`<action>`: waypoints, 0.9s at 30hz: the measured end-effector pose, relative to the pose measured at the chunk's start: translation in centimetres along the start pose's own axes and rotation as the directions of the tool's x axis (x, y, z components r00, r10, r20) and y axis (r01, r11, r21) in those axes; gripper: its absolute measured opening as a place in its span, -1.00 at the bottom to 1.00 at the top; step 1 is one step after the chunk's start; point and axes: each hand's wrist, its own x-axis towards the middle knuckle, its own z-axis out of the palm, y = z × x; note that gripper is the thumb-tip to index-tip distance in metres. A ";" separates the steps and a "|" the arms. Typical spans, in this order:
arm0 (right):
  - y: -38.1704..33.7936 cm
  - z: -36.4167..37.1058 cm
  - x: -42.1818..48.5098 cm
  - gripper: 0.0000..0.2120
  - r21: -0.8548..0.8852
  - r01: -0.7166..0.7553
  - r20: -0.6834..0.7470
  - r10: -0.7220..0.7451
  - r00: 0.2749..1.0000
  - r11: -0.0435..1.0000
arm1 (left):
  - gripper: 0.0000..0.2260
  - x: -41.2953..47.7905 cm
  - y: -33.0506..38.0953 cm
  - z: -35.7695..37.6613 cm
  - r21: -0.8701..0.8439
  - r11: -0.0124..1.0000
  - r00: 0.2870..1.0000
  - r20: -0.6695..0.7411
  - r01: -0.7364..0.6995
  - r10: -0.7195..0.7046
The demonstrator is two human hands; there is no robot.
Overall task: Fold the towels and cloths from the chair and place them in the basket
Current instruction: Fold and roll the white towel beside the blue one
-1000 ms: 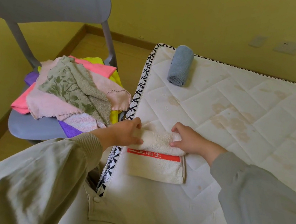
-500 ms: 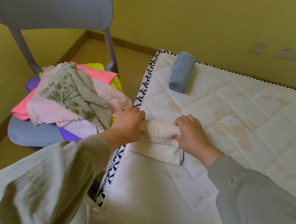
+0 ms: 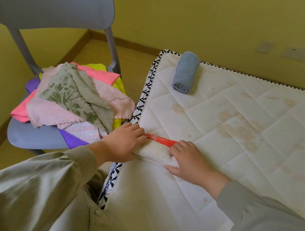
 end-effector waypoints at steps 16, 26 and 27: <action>-1.8 -1.6 3.5 -0.41 0.254 -0.247 0.447 0.112 0.887 0.935 | -0.29 2.2 2.1 -1.3 -0.227 0.897 0.850 0.468 0.379 -0.241; -1.0 -2.3 1.0 -0.60 0.197 -0.204 0.463 0.093 0.881 0.959 | -0.45 0.1 1.9 -1.2 -0.226 0.931 0.898 0.400 0.288 -0.181; -1.0 -2.3 0.8 -0.60 0.185 -0.184 0.452 0.083 0.888 0.965 | -0.46 -0.1 1.8 -1.2 -0.230 0.930 0.899 0.401 0.287 -0.178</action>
